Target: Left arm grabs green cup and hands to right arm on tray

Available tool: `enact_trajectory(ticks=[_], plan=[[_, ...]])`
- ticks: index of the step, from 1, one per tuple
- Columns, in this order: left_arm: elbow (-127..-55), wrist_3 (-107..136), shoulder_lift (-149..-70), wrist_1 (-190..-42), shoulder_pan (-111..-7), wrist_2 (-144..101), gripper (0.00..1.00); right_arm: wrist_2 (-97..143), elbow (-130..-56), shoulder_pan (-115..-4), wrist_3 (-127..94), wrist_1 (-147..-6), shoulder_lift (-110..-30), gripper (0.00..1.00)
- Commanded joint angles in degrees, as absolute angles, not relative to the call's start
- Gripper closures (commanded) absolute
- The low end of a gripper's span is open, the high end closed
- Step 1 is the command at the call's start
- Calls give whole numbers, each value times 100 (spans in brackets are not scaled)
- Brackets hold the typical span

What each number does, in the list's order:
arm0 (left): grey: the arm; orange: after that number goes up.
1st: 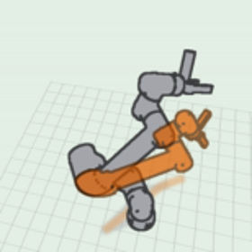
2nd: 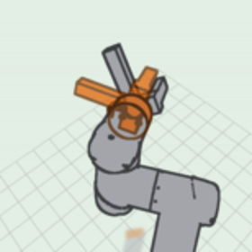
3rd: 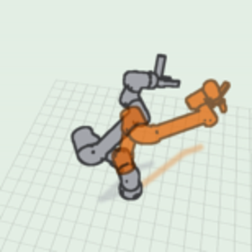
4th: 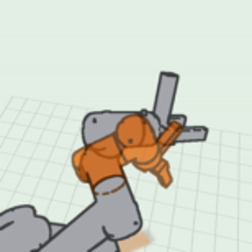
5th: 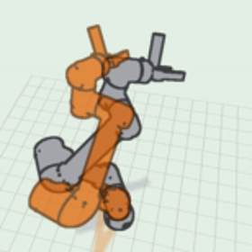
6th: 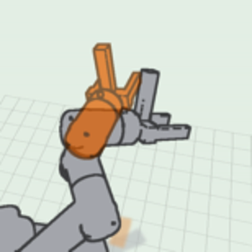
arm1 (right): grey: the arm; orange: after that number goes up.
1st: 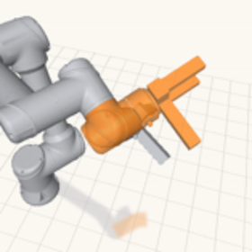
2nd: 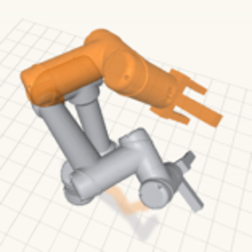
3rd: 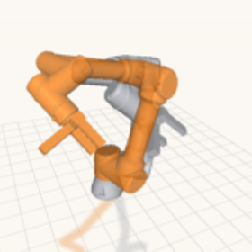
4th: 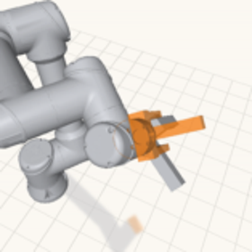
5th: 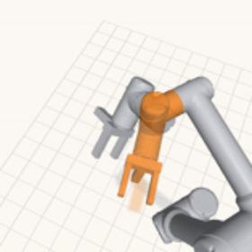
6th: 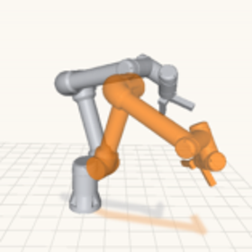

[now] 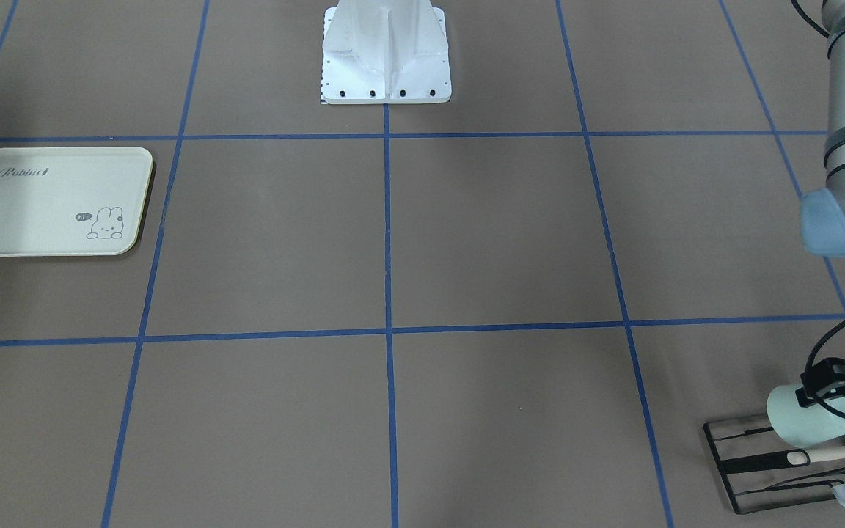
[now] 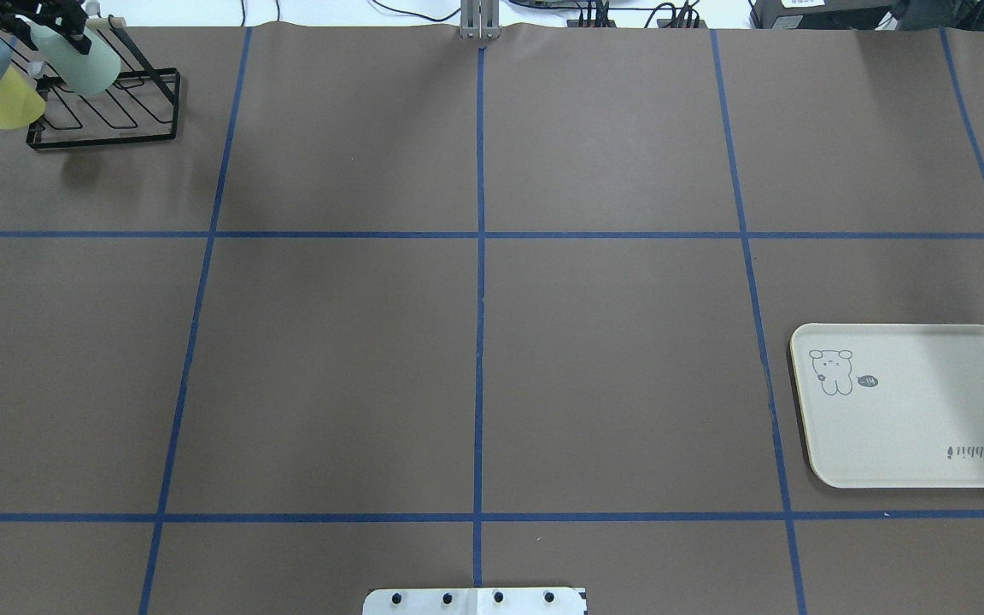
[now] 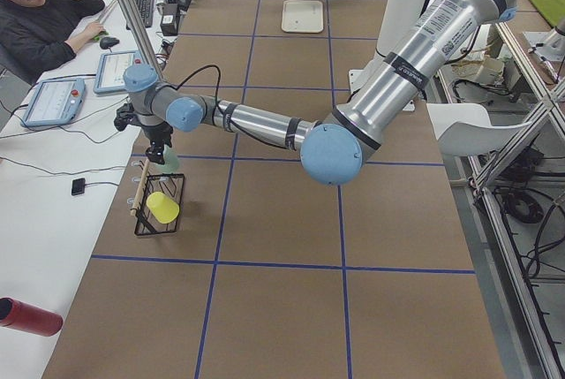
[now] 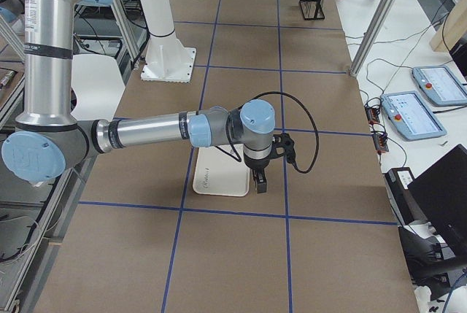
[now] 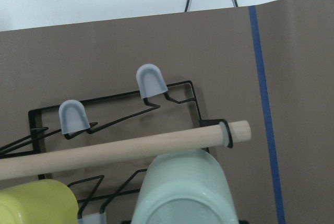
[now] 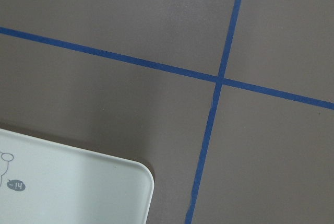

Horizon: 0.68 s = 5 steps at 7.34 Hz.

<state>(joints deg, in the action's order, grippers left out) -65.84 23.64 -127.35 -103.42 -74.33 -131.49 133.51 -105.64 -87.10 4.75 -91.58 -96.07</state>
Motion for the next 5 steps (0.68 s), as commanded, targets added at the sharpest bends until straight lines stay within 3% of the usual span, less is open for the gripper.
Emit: enact_trajectory(ticks=[1, 5], plan=[[-7212, 2364, -12630, -9821, -7619, -13236, 78, 13351, -10564, -8710, 475, -9158, -9606, 0], [-8462, 2626, -12218, -9158, -7682, -13245, 77, 13455, -10608, -8710, 466, -9158, -9554, 0]])
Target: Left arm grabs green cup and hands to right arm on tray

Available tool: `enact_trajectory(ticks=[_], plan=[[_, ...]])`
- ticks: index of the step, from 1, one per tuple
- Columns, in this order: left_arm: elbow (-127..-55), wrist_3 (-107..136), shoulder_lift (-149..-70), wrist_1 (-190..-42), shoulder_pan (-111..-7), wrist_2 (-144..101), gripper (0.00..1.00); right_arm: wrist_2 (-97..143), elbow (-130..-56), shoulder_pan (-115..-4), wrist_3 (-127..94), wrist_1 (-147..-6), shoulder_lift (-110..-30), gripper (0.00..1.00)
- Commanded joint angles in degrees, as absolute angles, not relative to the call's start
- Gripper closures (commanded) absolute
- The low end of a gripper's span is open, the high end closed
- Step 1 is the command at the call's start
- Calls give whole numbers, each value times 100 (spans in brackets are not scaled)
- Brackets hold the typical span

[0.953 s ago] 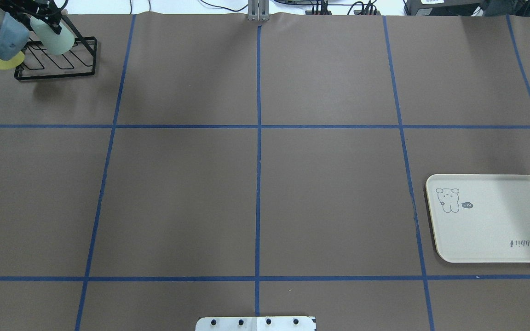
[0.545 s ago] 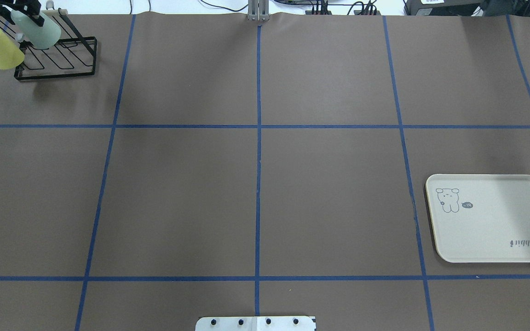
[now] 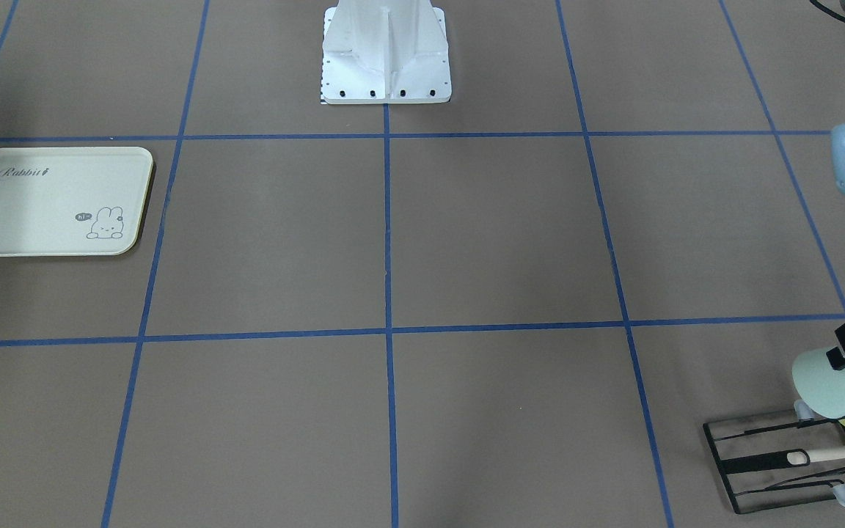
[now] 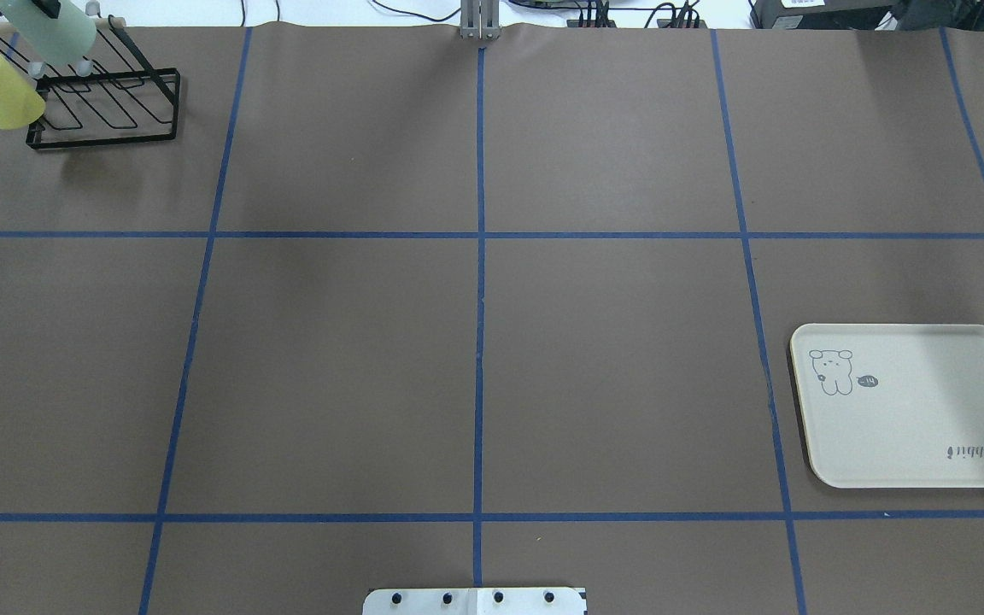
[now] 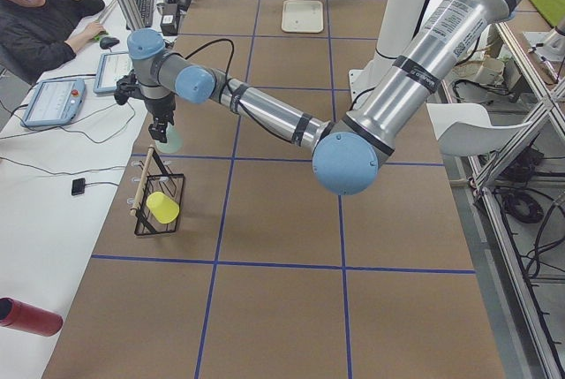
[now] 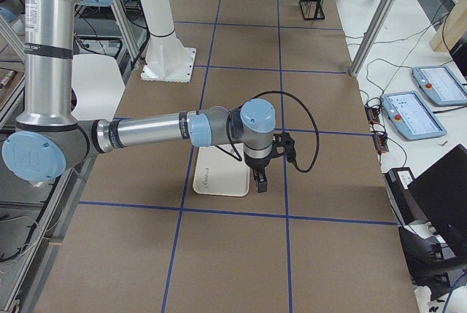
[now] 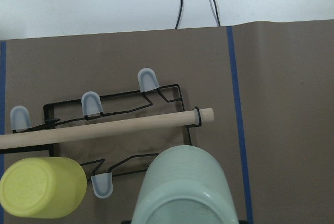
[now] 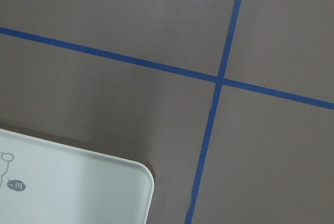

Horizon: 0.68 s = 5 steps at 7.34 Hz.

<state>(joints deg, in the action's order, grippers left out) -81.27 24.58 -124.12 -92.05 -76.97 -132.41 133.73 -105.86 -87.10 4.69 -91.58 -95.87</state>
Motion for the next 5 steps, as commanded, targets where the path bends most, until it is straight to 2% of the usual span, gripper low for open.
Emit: enact_trajectory(ticks=[1, 5], plan=[[-8725, 3411, -12199, -9193, -7656, -13245, 77, 13569, -10617, -8710, 292, -9010, -9475, 0], [-9649, 5565, -11488, -10542, -7094, -13245, 77, 14202, -10626, -8491, -2553, -7017, -9413, 0]])
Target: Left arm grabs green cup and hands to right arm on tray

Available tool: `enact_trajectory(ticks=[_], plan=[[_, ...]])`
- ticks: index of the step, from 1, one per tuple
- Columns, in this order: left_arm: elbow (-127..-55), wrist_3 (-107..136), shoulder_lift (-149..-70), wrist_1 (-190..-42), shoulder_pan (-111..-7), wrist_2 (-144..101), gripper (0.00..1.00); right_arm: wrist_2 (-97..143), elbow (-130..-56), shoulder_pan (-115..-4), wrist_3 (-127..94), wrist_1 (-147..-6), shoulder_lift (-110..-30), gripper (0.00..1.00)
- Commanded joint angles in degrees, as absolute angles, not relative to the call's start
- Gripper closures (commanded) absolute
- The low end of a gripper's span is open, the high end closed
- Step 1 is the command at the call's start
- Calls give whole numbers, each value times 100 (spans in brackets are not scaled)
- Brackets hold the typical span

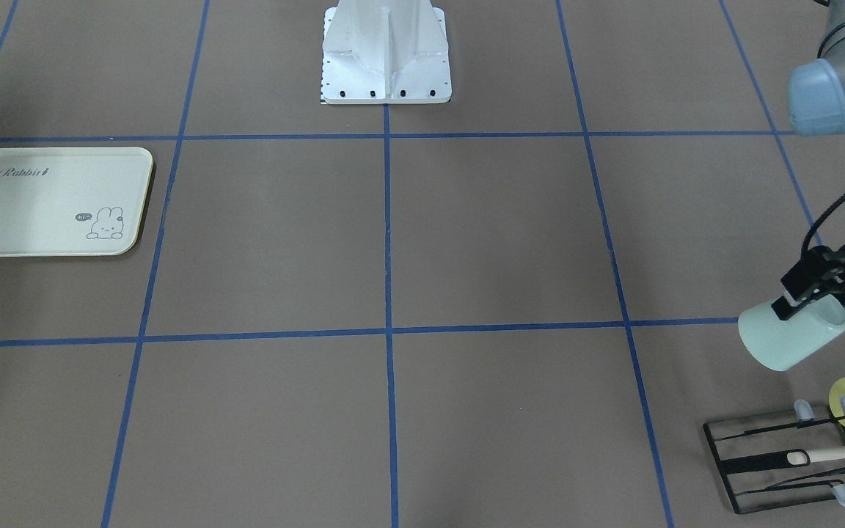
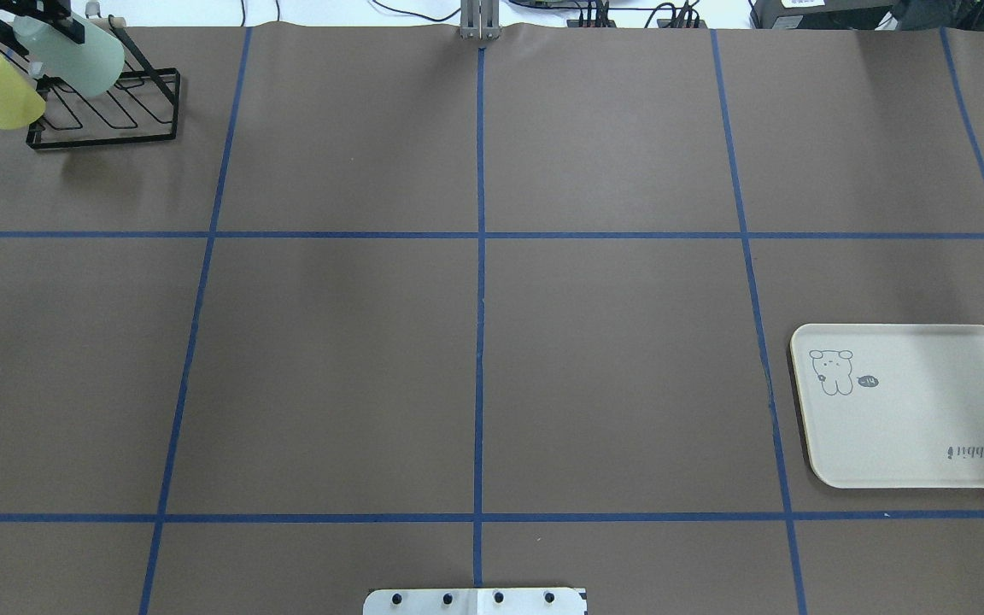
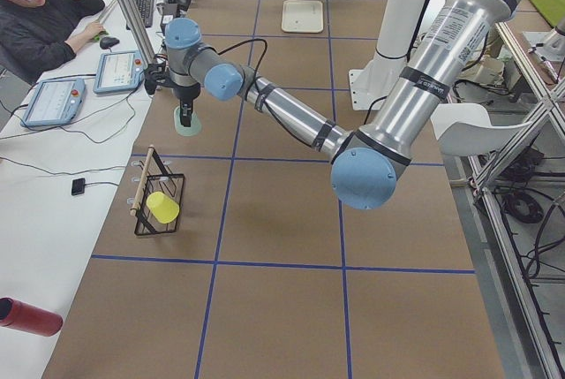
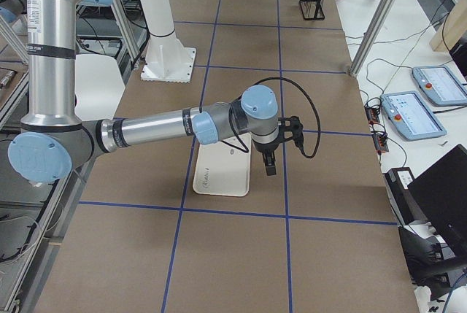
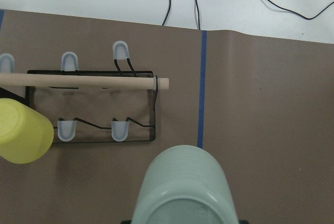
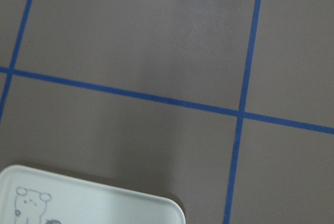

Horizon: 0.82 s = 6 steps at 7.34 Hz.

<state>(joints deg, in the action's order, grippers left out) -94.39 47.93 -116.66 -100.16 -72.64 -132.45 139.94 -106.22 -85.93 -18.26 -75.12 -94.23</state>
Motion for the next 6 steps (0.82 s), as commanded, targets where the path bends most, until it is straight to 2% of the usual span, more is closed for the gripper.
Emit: enact_trajectory(ticks=[1, 3, 6], plan=[[-9781, 6173, -11348, -10982, -6849, -13236, 77, 14212, -10643, -8377, -3167, -6631, -9396, 0], [-9983, 7376, -11233, -11783, -6602, -13315, 77, 14203, -10644, -7983, -4974, -5290, -9387, 0], [-10571, 9126, -11232, -12417, -5970, -13316, 76, 14186, -10635, -7402, -7631, -3582, -8957, 0]])
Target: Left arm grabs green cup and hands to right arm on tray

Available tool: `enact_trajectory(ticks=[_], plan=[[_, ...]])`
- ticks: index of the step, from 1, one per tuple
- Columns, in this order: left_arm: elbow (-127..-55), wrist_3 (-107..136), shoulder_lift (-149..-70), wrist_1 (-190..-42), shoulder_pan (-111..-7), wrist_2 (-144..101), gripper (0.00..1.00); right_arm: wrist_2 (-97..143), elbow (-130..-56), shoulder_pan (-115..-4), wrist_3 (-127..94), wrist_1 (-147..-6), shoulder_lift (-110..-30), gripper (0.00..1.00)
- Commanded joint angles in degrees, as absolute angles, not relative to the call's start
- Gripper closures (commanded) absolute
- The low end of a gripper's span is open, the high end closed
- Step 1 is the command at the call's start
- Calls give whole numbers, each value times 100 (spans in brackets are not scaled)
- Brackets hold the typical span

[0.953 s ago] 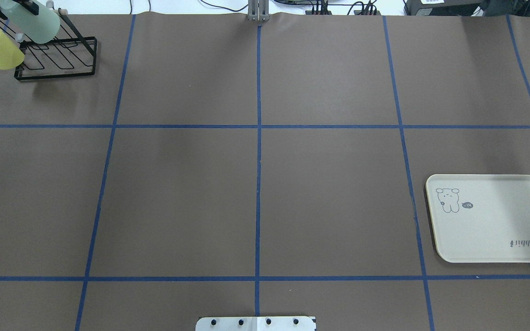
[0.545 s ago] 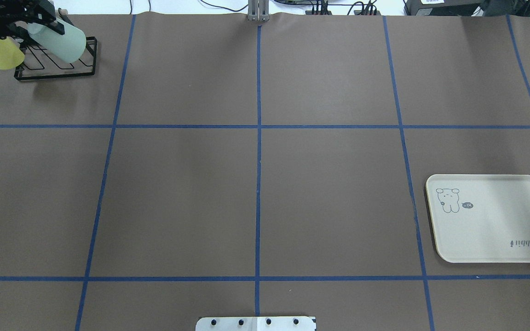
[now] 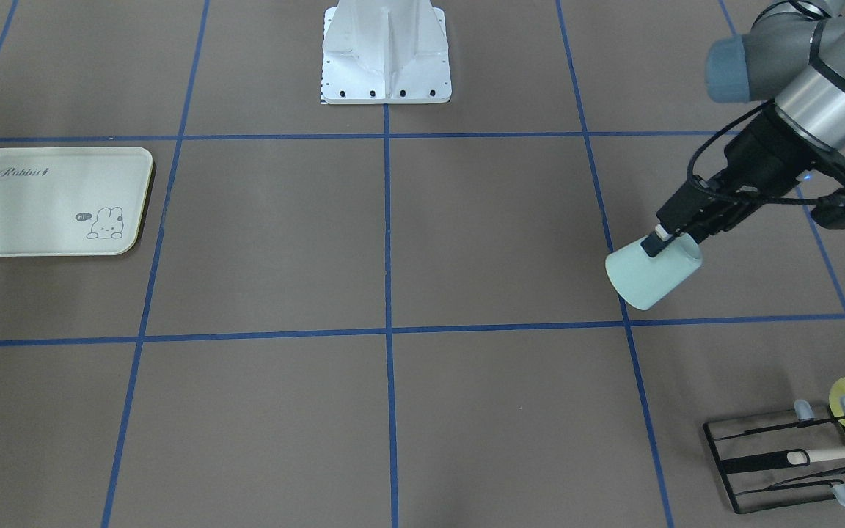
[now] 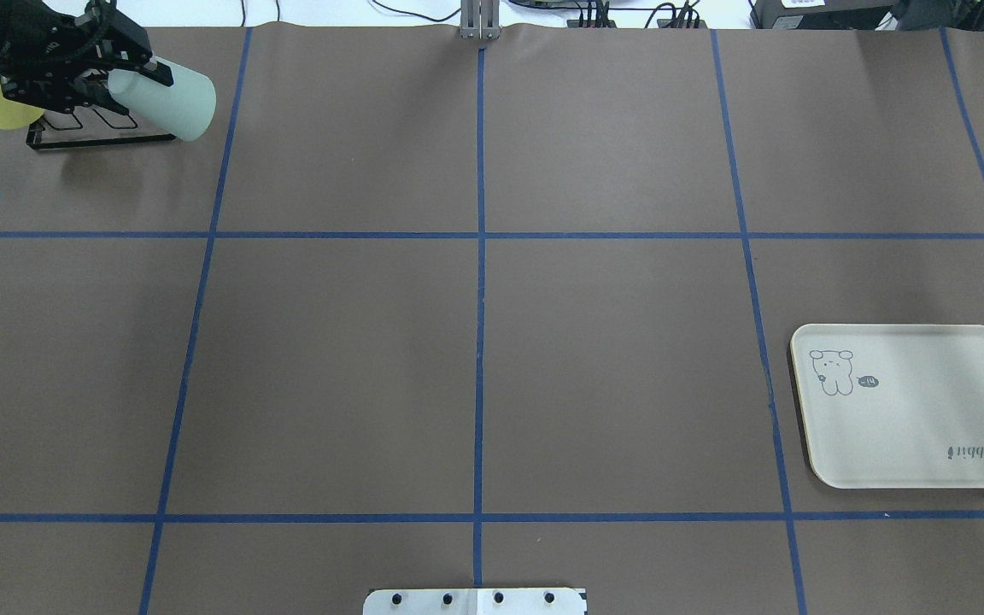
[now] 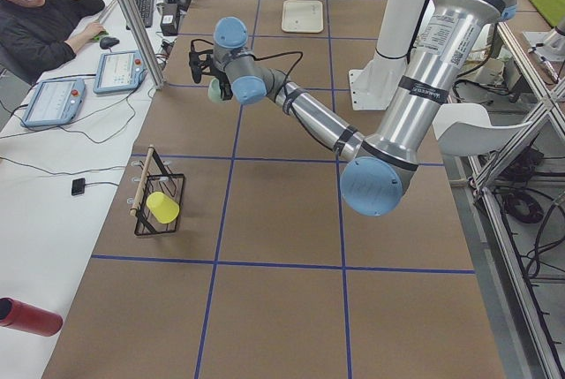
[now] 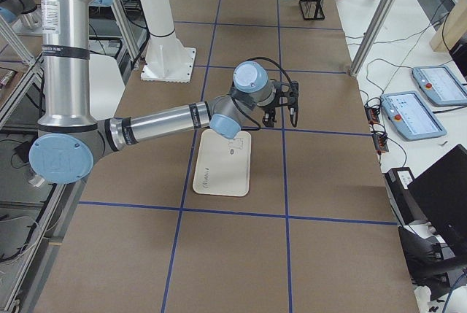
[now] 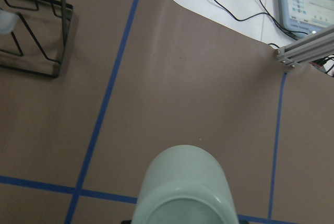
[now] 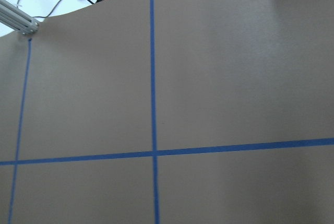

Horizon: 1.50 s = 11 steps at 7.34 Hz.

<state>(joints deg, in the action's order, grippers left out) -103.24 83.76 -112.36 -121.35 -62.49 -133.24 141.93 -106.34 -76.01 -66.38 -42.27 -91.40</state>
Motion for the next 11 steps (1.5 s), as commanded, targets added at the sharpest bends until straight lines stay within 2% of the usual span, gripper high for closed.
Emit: enact_trajectory(ticks=[1, 4, 7, 9, 11], plan=[[-10704, 9680, -11241, -12723, -5768, -13263, 76, 14186, -10609, -7322, -8151, -3290, -8782, 0], [-11055, 10711, -11460, -13122, -5407, -13324, 77, 14159, -10582, -6699, -8288, -2804, -8079, 1], [-11547, 11100, -11680, -13113, -4960, -13342, 78, 14133, -10661, -6505, -9420, -2612, -7218, 1], [-11558, 11582, -12074, -13113, -4773, -13368, 79, 13540, -10644, -6163, -10575, -1247, -7216, 1], [-11636, 12073, -12347, -13131, -4738, -13368, 79, 12207, -10565, -5358, -11588, 273, -7303, 1]])
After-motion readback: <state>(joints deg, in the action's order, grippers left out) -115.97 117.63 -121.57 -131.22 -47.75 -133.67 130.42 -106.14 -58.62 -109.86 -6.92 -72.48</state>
